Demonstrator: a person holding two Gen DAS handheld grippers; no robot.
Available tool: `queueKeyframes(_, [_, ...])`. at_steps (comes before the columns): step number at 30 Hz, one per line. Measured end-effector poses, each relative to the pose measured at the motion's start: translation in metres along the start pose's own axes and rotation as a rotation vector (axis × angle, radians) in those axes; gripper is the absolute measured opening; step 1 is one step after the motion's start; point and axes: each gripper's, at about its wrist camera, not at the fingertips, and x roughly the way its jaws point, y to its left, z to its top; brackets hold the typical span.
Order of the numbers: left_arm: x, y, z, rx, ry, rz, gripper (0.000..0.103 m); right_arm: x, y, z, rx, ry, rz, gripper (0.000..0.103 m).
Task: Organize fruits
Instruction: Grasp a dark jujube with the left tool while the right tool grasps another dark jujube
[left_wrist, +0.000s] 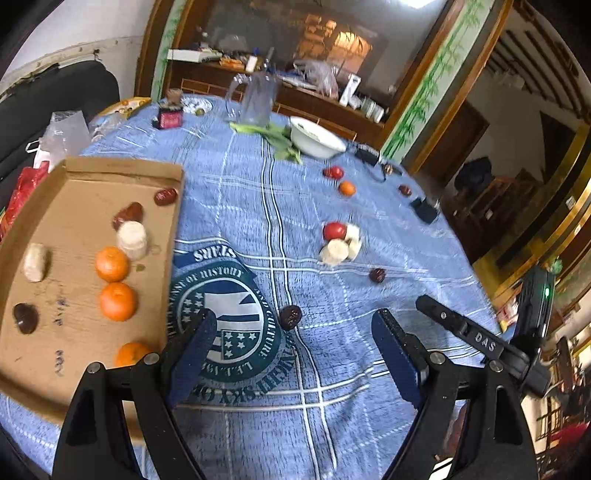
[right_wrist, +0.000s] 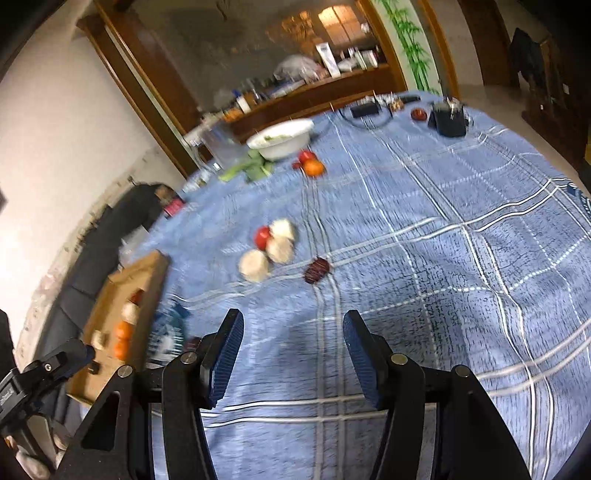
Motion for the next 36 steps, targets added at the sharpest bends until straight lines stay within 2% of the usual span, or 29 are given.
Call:
queueKeyframes(3, [0.024,-0.005,-0.002,0.035,0.033,0.011,0.079,0.020,-0.008,0.008,-0.025,0.043,-0.030,0.060])
queueKeyframes(4, [0.033,-0.007,-0.002,0.045,0.051,0.009,0.066,0.025,-0.009,0.010,-0.034,0.052,-0.040,0.060])
queueKeyframes(5, [0.043,-0.007,-0.003,0.053,0.077,0.004,0.058,0.032,-0.010,0.014,-0.048,0.060,-0.053,0.060])
queueKeyframes(7, [0.058,-0.006,-0.004,0.059,0.113,0.006,0.050,0.043,-0.011,0.021,-0.064,0.071,-0.067,0.059])
queueKeyframes(16, [0.091,-0.003,-0.008,0.083,0.158,0.044,0.049,0.084,0.003,0.042,-0.140,0.111,-0.111,0.058])
queueKeyframes(22, [0.094,-0.013,-0.010,0.152,0.131,0.090,0.049,0.094,0.017,0.041,-0.200,0.098,-0.154,0.058])
queueKeyframes(24, [0.094,-0.017,-0.012,0.169,0.122,0.101,0.049,0.094,0.019,0.039,-0.222,0.091,-0.181,0.054])
queueKeyframes(27, [0.090,-0.020,-0.015,0.181,0.100,0.097,0.048,0.093,0.020,0.037,-0.236,0.083,-0.213,0.042])
queueKeyframes(29, [0.089,-0.023,-0.016,0.202,0.099,0.096,0.038,0.092,0.020,0.035,-0.245,0.082,-0.222,0.032])
queueKeyframes(30, [0.091,-0.026,-0.018,0.217,0.107,0.095,0.035,0.091,0.020,0.035,-0.247,0.083,-0.223,0.030])
queueKeyframes(32, [0.097,-0.032,-0.021,0.257,0.129,0.114,0.020,0.089,0.019,0.034,-0.241,0.086,-0.216,0.020])
queueKeyframes(36, [0.095,-0.036,-0.025,0.268,0.141,0.079,0.018,0.081,0.011,0.032,-0.173,0.098,-0.136,0.014])
